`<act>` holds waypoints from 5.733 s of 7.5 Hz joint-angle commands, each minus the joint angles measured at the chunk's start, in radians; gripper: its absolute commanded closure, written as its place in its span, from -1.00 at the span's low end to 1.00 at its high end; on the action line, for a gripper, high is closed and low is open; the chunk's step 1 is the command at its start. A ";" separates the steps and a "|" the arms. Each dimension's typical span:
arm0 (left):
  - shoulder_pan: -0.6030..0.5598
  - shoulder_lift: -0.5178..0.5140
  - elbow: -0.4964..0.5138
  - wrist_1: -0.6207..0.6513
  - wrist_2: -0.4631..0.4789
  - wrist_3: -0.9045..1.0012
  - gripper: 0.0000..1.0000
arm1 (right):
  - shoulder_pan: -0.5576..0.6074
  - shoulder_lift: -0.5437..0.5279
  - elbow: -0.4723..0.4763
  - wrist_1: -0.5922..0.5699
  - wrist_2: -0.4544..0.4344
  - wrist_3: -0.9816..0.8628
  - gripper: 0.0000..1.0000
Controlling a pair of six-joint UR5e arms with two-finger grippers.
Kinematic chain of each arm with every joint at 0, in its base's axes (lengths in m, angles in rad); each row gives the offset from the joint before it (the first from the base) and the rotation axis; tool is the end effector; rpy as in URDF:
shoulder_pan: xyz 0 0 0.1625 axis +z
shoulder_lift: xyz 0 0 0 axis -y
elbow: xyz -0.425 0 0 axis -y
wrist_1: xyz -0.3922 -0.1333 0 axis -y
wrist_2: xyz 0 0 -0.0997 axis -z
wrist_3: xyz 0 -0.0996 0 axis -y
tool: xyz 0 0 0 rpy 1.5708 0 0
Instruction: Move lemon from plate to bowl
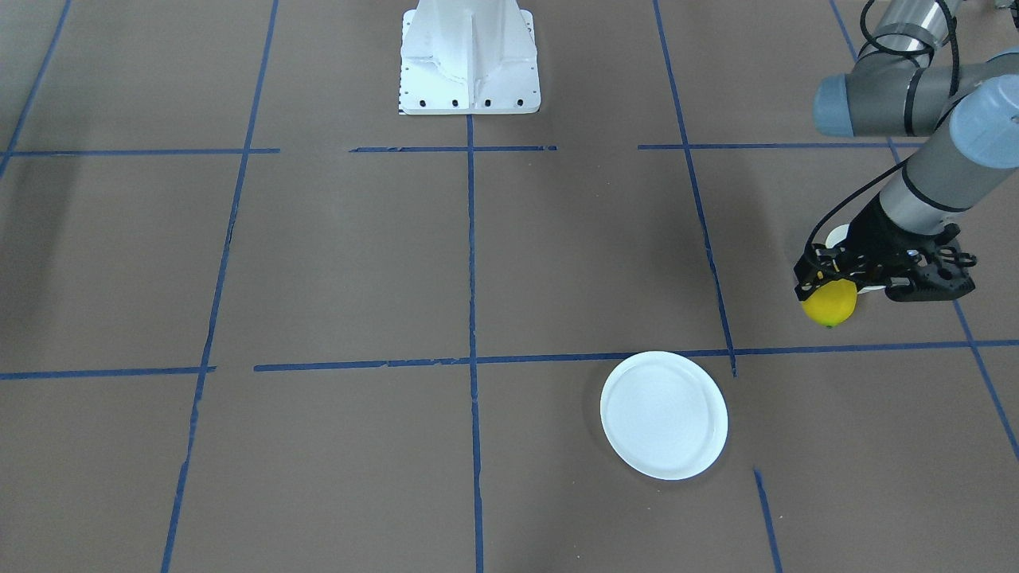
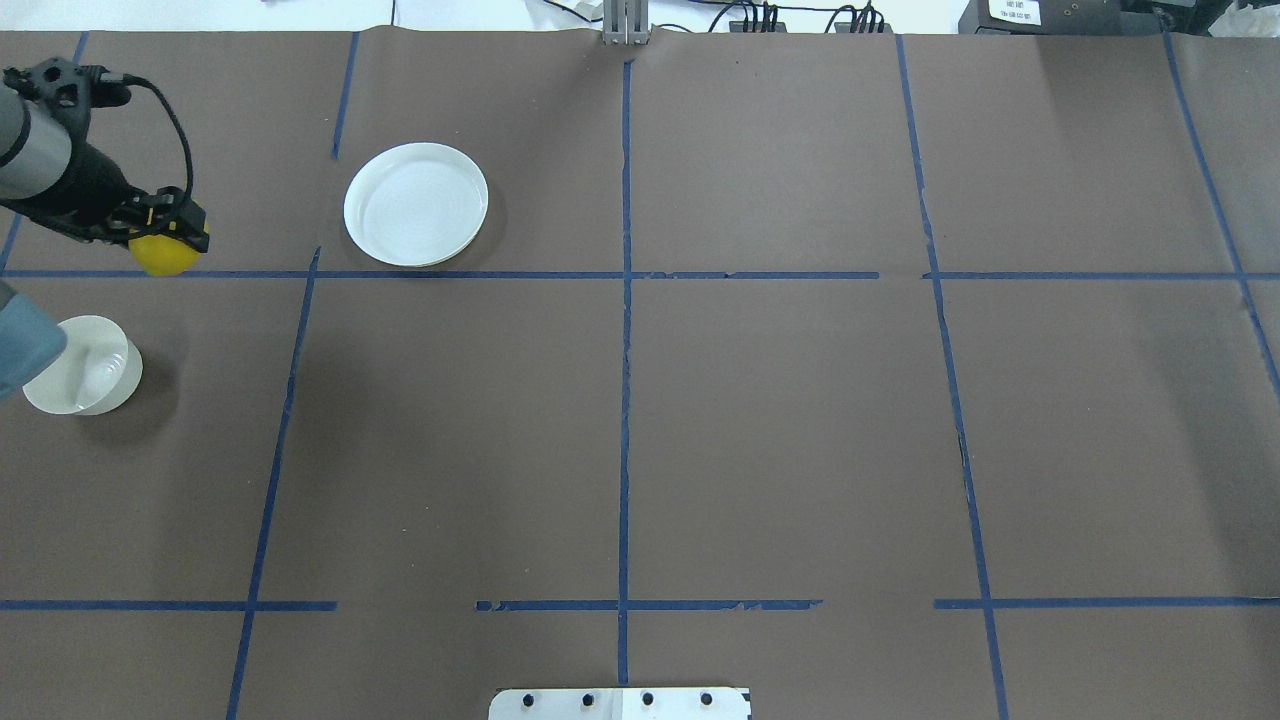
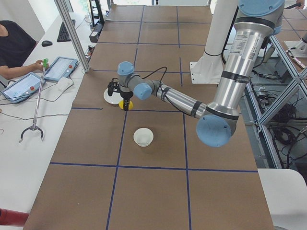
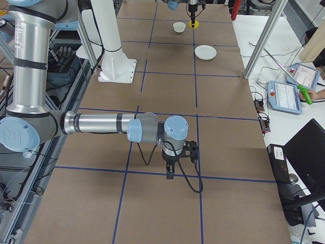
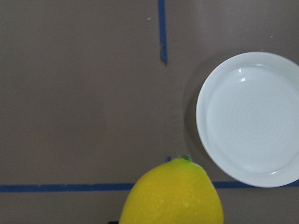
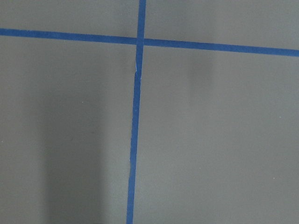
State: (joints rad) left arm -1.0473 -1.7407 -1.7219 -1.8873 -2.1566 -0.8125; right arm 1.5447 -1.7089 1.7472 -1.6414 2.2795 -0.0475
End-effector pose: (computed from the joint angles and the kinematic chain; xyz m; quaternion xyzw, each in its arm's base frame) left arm 0.2190 -0.5358 0.4650 0.0657 0.4011 -0.0414 0.9127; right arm 0.0572 -0.4323 0.6472 -0.0114 -0.3471 -0.0289 0.9373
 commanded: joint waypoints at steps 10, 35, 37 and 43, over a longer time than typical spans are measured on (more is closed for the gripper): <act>0.029 0.308 -0.022 -0.343 -0.014 0.019 -1.00 | 0.000 0.000 0.000 0.000 0.000 0.000 -1.00; -0.553 0.251 0.054 0.304 -0.177 0.811 -1.00 | 0.000 0.000 0.000 0.000 0.000 0.000 -1.00; -0.554 0.250 0.054 0.304 -0.177 0.811 -1.00 | 0.000 0.000 0.000 0.000 0.000 0.000 -1.00; -0.553 0.248 0.059 0.303 -0.177 0.816 -1.00 | 0.000 0.000 0.000 0.000 0.000 0.000 -1.00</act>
State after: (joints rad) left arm -1.6013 -1.4915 -1.6641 -1.5846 -2.3332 0.0024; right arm 1.5447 -1.7089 1.7472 -1.6413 2.2795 -0.0475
